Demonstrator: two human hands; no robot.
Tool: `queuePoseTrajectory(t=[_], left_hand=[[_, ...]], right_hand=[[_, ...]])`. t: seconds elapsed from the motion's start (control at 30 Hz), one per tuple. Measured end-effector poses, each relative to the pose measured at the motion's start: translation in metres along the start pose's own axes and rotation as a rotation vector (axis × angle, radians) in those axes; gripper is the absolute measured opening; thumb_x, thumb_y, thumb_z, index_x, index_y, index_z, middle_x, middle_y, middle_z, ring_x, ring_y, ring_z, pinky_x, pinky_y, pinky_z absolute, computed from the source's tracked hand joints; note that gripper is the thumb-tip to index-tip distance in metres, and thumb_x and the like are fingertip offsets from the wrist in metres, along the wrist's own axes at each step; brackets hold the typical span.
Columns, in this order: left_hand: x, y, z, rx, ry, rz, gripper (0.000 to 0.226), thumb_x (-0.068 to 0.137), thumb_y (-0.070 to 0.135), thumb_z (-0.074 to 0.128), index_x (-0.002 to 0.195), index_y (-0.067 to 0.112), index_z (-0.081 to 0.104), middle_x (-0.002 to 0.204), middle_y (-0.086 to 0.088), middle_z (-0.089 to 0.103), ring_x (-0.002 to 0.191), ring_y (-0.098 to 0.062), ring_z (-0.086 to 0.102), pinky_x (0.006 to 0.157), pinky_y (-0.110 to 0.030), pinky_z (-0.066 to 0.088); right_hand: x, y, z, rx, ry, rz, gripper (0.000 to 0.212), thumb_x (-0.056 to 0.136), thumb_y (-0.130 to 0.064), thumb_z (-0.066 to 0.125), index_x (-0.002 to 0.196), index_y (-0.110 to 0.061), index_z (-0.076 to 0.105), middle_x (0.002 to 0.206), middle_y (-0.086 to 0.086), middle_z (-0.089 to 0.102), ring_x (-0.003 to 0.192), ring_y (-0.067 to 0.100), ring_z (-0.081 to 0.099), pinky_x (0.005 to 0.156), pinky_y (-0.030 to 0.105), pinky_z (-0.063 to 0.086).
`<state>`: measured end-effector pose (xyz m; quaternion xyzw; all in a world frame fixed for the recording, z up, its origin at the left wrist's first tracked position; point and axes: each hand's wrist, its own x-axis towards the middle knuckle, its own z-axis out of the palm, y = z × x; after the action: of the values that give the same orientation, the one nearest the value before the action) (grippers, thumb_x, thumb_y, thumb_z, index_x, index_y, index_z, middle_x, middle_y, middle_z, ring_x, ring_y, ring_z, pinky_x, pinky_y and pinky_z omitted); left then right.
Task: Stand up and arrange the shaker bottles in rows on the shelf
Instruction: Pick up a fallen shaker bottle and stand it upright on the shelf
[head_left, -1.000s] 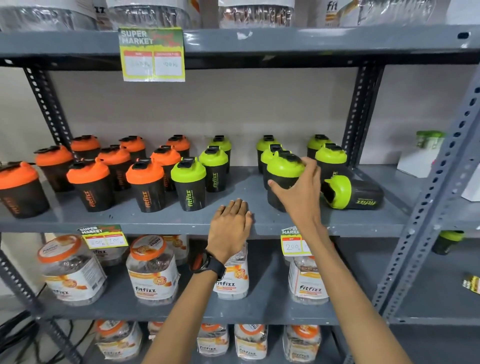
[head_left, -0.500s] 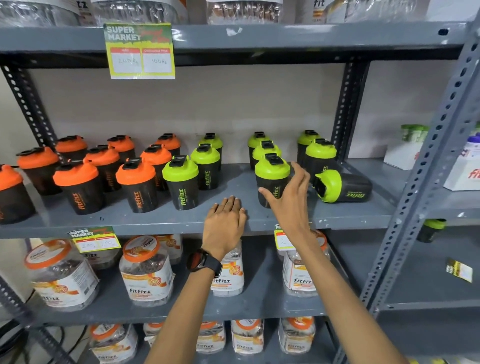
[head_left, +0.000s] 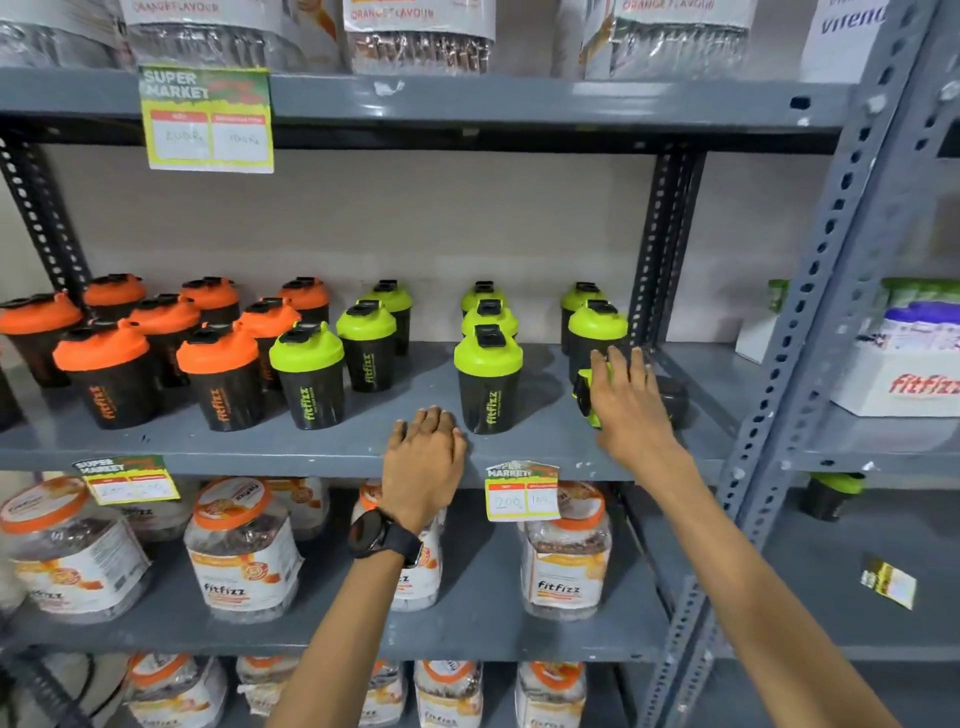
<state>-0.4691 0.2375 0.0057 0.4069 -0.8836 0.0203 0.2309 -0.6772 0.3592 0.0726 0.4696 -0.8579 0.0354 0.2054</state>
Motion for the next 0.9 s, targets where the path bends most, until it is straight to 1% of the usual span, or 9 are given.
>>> queuePoseTrajectory(t=[0.1, 0.2, 0.3, 0.37, 0.47, 0.53, 0.6, 0.77, 0.9], left_hand=[[-0.001, 0.000, 0.003, 0.034, -0.007, -0.016, 0.047, 0.106, 0.029, 0.024, 0.146, 0.013, 0.043, 0.157, -0.006, 0.043, 0.149, -0.021, 0.035, 0.123, -0.042, 0.022], [-0.001, -0.001, 0.005, 0.035, -0.008, -0.010, 0.048, 0.107, 0.030, 0.025, 0.148, 0.013, 0.042, 0.158, -0.006, 0.043, 0.149, -0.021, 0.035, 0.123, -0.041, 0.023], [-0.002, -0.001, 0.006, 0.033, 0.012, -0.018, 0.047, 0.107, 0.029, 0.027, 0.148, 0.013, 0.044, 0.158, -0.007, 0.044, 0.149, -0.021, 0.037, 0.123, -0.041, 0.024], [-0.002, -0.001, 0.006, 0.019, 0.025, -0.024, 0.047, 0.107, 0.029, 0.029, 0.148, 0.013, 0.045, 0.157, -0.007, 0.045, 0.148, -0.020, 0.038, 0.123, -0.040, 0.024], [-0.003, 0.000, 0.008, 0.005, 0.039, -0.026, 0.048, 0.107, 0.029, 0.029, 0.149, 0.012, 0.045, 0.158, -0.007, 0.044, 0.148, -0.019, 0.037, 0.124, -0.040, 0.022], [-0.003, 0.000, 0.007, 0.001, 0.045, -0.031, 0.048, 0.107, 0.030, 0.029, 0.149, 0.013, 0.044, 0.158, -0.006, 0.044, 0.149, -0.019, 0.037, 0.124, -0.040, 0.022], [-0.003, 0.000, 0.007, -0.009, 0.046, -0.037, 0.048, 0.107, 0.030, 0.029, 0.149, 0.013, 0.044, 0.158, -0.006, 0.044, 0.149, -0.019, 0.037, 0.124, -0.040, 0.022], [-0.001, 0.001, 0.007, -0.015, 0.058, -0.031, 0.047, 0.107, 0.029, 0.030, 0.148, 0.013, 0.046, 0.157, -0.006, 0.045, 0.148, -0.019, 0.038, 0.123, -0.041, 0.024], [-0.002, -0.003, 0.011, 0.009, 0.073, -0.013, 0.051, 0.105, 0.032, 0.026, 0.147, 0.012, 0.047, 0.155, -0.007, 0.048, 0.146, -0.021, 0.042, 0.121, -0.042, 0.028]], right_hand=[[0.003, 0.005, 0.008, -0.014, 0.017, -0.022, 0.097, 0.080, 0.001, 0.070, 0.155, -0.004, 0.010, 0.161, 0.019, 0.019, 0.149, 0.041, 0.017, 0.122, 0.051, 0.017], [0.001, 0.009, 0.012, -0.019, 0.091, -0.072, 0.095, 0.075, 0.000, 0.074, 0.153, -0.004, 0.019, 0.155, 0.017, 0.029, 0.144, 0.037, 0.030, 0.120, 0.049, 0.024], [0.000, 0.013, 0.012, 0.047, 0.149, -0.101, 0.094, 0.074, -0.004, 0.077, 0.151, -0.005, 0.024, 0.152, 0.013, 0.034, 0.141, 0.032, 0.034, 0.118, 0.045, 0.028], [0.001, 0.017, 0.008, 0.162, 0.185, -0.103, 0.092, 0.073, -0.004, 0.077, 0.150, -0.006, 0.026, 0.150, 0.013, 0.036, 0.139, 0.033, 0.037, 0.115, 0.043, 0.033], [0.002, 0.021, -0.001, 0.516, 0.250, -0.056, 0.088, 0.073, -0.006, 0.077, 0.148, -0.007, 0.031, 0.143, 0.013, 0.040, 0.129, 0.036, 0.045, 0.104, 0.044, 0.043], [0.005, 0.024, -0.005, 0.760, 0.280, 0.004, 0.090, 0.071, -0.013, 0.081, 0.147, -0.008, 0.034, 0.143, 0.013, 0.042, 0.129, 0.033, 0.046, 0.101, 0.038, 0.043], [0.009, 0.027, -0.007, 0.914, 0.289, 0.069, 0.091, 0.068, -0.020, 0.085, 0.145, -0.010, 0.038, 0.142, 0.012, 0.046, 0.128, 0.029, 0.048, 0.101, 0.032, 0.041], [0.014, 0.038, 0.000, 1.037, 0.261, 0.147, 0.073, 0.066, -0.027, 0.087, 0.129, -0.012, 0.054, 0.125, 0.012, 0.062, 0.116, 0.030, 0.059, 0.088, 0.026, 0.043], [0.013, 0.038, 0.010, 1.064, 0.296, 0.144, 0.071, 0.070, -0.031, 0.084, 0.131, -0.013, 0.052, 0.125, 0.010, 0.061, 0.119, 0.028, 0.056, 0.088, 0.024, 0.039]])
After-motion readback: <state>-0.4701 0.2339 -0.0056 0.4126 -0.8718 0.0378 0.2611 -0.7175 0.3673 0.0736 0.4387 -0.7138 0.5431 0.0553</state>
